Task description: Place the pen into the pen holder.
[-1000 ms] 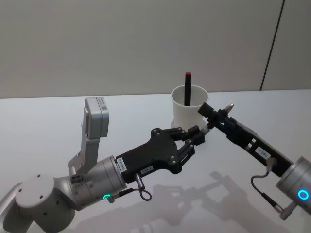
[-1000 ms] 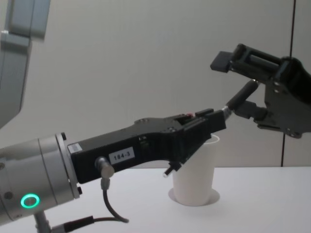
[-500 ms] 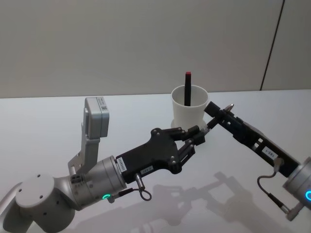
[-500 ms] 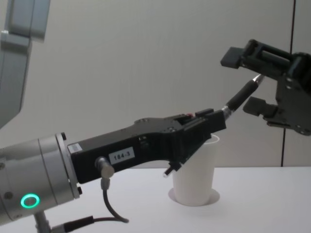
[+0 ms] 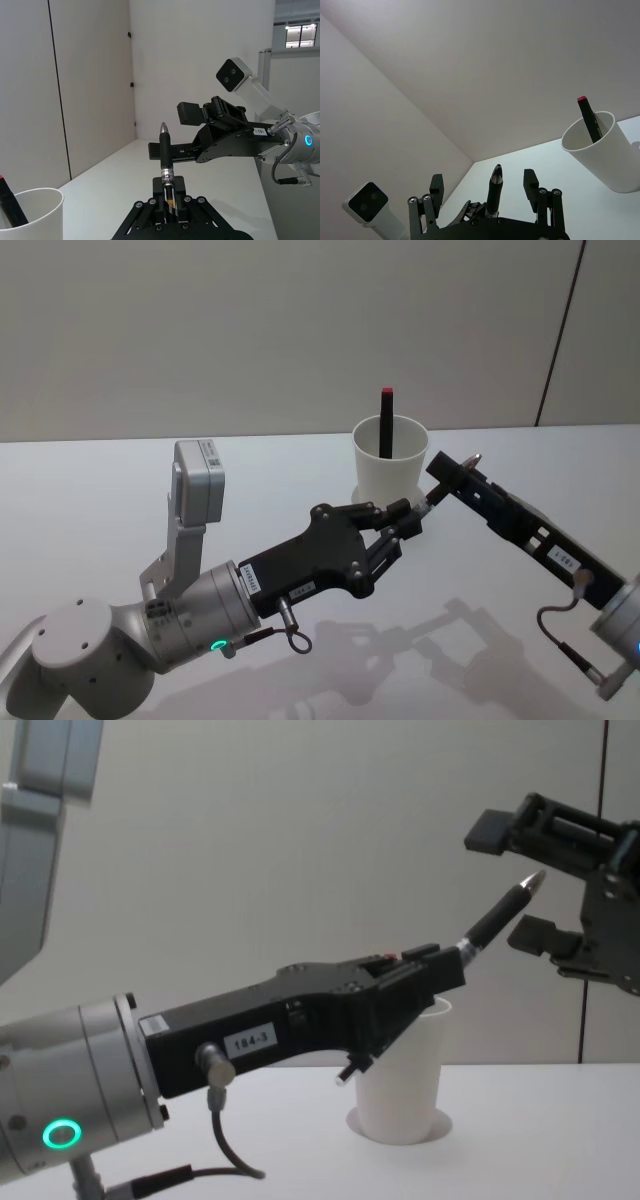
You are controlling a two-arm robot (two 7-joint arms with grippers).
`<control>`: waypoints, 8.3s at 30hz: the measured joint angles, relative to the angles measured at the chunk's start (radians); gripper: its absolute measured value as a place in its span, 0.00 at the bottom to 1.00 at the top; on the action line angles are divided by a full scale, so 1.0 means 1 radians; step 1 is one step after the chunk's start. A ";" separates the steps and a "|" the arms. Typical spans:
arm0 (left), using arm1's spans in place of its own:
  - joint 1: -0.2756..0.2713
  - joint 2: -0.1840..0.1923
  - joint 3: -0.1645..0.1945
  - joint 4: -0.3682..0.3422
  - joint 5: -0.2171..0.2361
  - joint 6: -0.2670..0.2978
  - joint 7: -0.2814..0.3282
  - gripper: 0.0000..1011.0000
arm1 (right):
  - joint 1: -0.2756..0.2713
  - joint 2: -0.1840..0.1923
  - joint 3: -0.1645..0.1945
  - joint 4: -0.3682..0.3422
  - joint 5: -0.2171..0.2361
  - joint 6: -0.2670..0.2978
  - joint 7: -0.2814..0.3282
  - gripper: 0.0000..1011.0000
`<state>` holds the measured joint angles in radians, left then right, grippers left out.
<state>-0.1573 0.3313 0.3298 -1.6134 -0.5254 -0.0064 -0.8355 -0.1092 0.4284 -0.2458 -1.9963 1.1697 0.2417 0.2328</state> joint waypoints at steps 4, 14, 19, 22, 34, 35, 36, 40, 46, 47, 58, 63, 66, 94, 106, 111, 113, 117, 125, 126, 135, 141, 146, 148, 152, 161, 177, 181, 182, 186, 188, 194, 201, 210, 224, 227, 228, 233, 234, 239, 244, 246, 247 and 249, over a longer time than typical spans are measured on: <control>0.000 0.000 0.000 0.000 0.000 0.000 0.000 0.13 | 0.000 0.001 -0.004 -0.001 0.000 -0.004 -0.002 0.99; 0.000 0.000 0.000 0.000 0.000 0.000 0.000 0.13 | 0.010 -0.006 -0.016 0.004 -0.009 -0.014 -0.015 0.99; 0.000 0.000 0.000 0.000 0.000 0.000 0.000 0.13 | 0.019 -0.010 -0.022 0.012 -0.013 -0.015 -0.017 0.99; 0.000 0.000 0.000 0.000 0.000 0.000 0.000 0.13 | 0.022 -0.011 -0.024 0.017 -0.014 -0.015 -0.016 0.99; 0.000 0.000 0.000 0.000 0.000 0.000 0.000 0.13 | 0.048 -0.010 -0.030 0.048 -0.011 0.003 0.010 0.99; 0.000 0.000 0.000 0.000 0.000 0.000 0.000 0.13 | 0.051 -0.009 -0.031 0.052 -0.010 0.005 0.013 0.99; 0.000 0.000 0.000 0.000 0.000 0.000 0.000 0.13 | 0.052 -0.009 -0.031 0.053 -0.010 0.005 0.014 0.99; 0.000 0.000 0.000 0.000 0.000 0.000 0.000 0.13 | 0.057 -0.008 -0.032 0.060 -0.009 0.008 0.020 0.99; 0.000 0.000 0.000 0.000 0.000 0.000 0.000 0.13 | 0.062 -0.008 -0.033 0.066 -0.007 0.011 0.027 0.87; 0.000 0.000 0.000 0.000 0.000 0.000 0.000 0.13 | 0.062 -0.008 -0.033 0.067 -0.007 0.012 0.027 0.85; 0.000 0.000 0.000 0.000 0.000 0.000 0.000 0.13 | 0.067 -0.007 -0.035 0.073 -0.005 0.014 0.033 0.53; 0.000 0.000 0.000 0.000 0.000 0.000 0.000 0.13 | 0.068 -0.006 -0.035 0.074 -0.005 0.015 0.034 0.35; 0.000 0.000 0.000 0.000 0.000 0.000 0.000 0.13 | 0.068 -0.006 -0.035 0.074 -0.005 0.015 0.034 0.27; 0.000 0.000 0.000 0.000 0.000 0.000 0.000 0.39 | 0.070 -0.006 -0.035 0.077 -0.005 0.016 0.036 0.12; 0.000 0.000 0.000 0.000 0.000 0.000 0.000 0.76 | 0.070 -0.006 -0.035 0.076 -0.005 0.016 0.036 0.12; 0.000 0.000 0.000 0.000 0.000 0.000 0.000 0.91 | 0.070 -0.006 -0.035 0.076 -0.005 0.015 0.036 0.12; 0.000 0.000 0.000 0.000 0.000 0.000 0.000 0.95 | 0.070 -0.004 -0.035 0.076 -0.005 0.014 0.036 0.12; 0.000 0.000 0.000 0.000 0.000 0.000 0.000 0.99 | 0.070 0.002 -0.033 0.076 -0.005 0.007 0.038 0.12; 0.000 0.000 0.000 0.000 0.000 0.000 0.000 0.99 | 0.064 0.031 -0.016 0.075 0.001 -0.022 0.039 0.12; 0.000 0.000 0.000 0.000 0.000 0.000 0.000 0.99 | 0.063 0.034 -0.013 0.074 0.003 -0.026 0.038 0.12; 0.000 0.000 0.000 0.000 0.000 0.000 0.000 0.99 | 0.049 0.081 0.018 0.070 0.016 -0.077 0.023 0.12; 0.000 0.000 0.000 0.000 0.000 0.000 0.000 0.99 | 0.044 0.106 0.035 0.070 0.002 -0.117 0.014 0.12; 0.000 0.000 0.000 0.000 0.000 0.000 0.000 0.99 | 0.049 0.113 0.041 0.072 -0.035 -0.151 0.010 0.12; 0.000 0.000 0.000 0.000 0.000 0.000 0.000 0.99 | 0.054 0.113 0.041 0.073 -0.056 -0.165 0.009 0.12; 0.000 0.000 0.000 0.000 0.000 0.000 0.000 0.99 | 0.068 0.106 0.039 0.078 -0.105 -0.194 0.007 0.12; 0.000 0.000 0.000 0.000 0.000 0.000 0.000 0.99 | 0.116 0.058 0.013 0.095 -0.266 -0.259 0.001 0.12; 0.000 0.000 0.000 0.000 0.000 0.000 0.000 0.99 | 0.218 -0.066 -0.052 0.148 -0.611 -0.321 -0.056 0.12; 0.000 0.000 0.000 0.000 0.000 0.000 0.000 0.99 | 0.239 -0.092 -0.065 0.165 -0.687 -0.324 -0.079 0.12; 0.000 0.000 0.000 0.000 0.000 0.000 0.000 0.99 | 0.246 -0.102 -0.070 0.171 -0.715 -0.325 -0.088 0.12; 0.000 0.000 0.000 0.000 0.000 0.000 0.000 0.99 | 0.262 -0.121 -0.078 0.188 -0.771 -0.326 -0.104 0.12; 0.000 0.000 0.000 0.000 0.000 0.000 0.000 0.99 | 0.273 -0.134 -0.083 0.199 -0.806 -0.326 -0.113 0.12; 0.000 0.000 0.000 0.000 0.000 0.000 0.000 0.99 | 0.303 -0.167 -0.097 0.235 -0.892 -0.324 -0.133 0.12; 0.000 0.000 0.000 0.000 0.000 0.000 0.000 0.99 | 0.331 -0.198 -0.107 0.274 -0.956 -0.312 -0.146 0.12; 0.000 0.000 0.000 0.000 0.000 0.000 0.000 0.99 | 0.365 -0.234 -0.117 0.330 -0.999 -0.274 -0.150 0.12; 0.000 0.000 0.000 0.000 0.000 0.000 0.000 0.99 | 0.408 -0.279 -0.129 0.420 -1.016 -0.206 -0.134 0.12; 0.000 0.000 0.000 0.000 0.000 0.000 0.000 0.99 | 0.415 -0.287 -0.131 0.435 -1.017 -0.192 -0.130 0.12; 0.000 0.000 0.000 0.000 0.000 0.000 0.000 0.99 | 0.418 -0.290 -0.132 0.443 -1.017 -0.184 -0.128 0.12; 0.000 0.000 0.000 0.000 0.000 0.000 0.000 0.99 | 0.425 -0.299 -0.134 0.460 -1.015 -0.169 -0.125 0.12; 0.000 0.000 0.000 0.000 0.000 0.000 0.000 0.99 | 0.427 -0.301 -0.134 0.465 -1.014 -0.165 -0.124 0.12; 0.000 0.000 0.000 0.000 0.000 0.000 0.000 0.99 | 0.432 -0.307 -0.136 0.477 -1.012 -0.155 -0.122 0.20; 0.000 0.000 0.000 0.000 0.000 0.000 0.000 0.99 | 0.436 -0.312 -0.137 0.486 -1.010 -0.146 -0.120 0.34; 0.000 0.000 0.000 0.000 0.000 0.000 0.000 0.99 | 0.437 -0.313 -0.137 0.489 -1.009 -0.144 -0.119 0.39; 0.000 0.000 0.000 0.000 0.000 0.000 0.000 0.99 | 0.437 -0.313 -0.137 0.490 -1.009 -0.143 -0.119 0.44; 0.000 0.000 0.000 0.000 0.000 0.000 0.000 0.99 | 0.438 -0.314 -0.137 0.492 -1.008 -0.141 -0.119 0.50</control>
<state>-0.1573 0.3313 0.3299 -1.6134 -0.5254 -0.0064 -0.8356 0.3287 0.1140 -0.3832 -1.5038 0.1612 0.1004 0.1143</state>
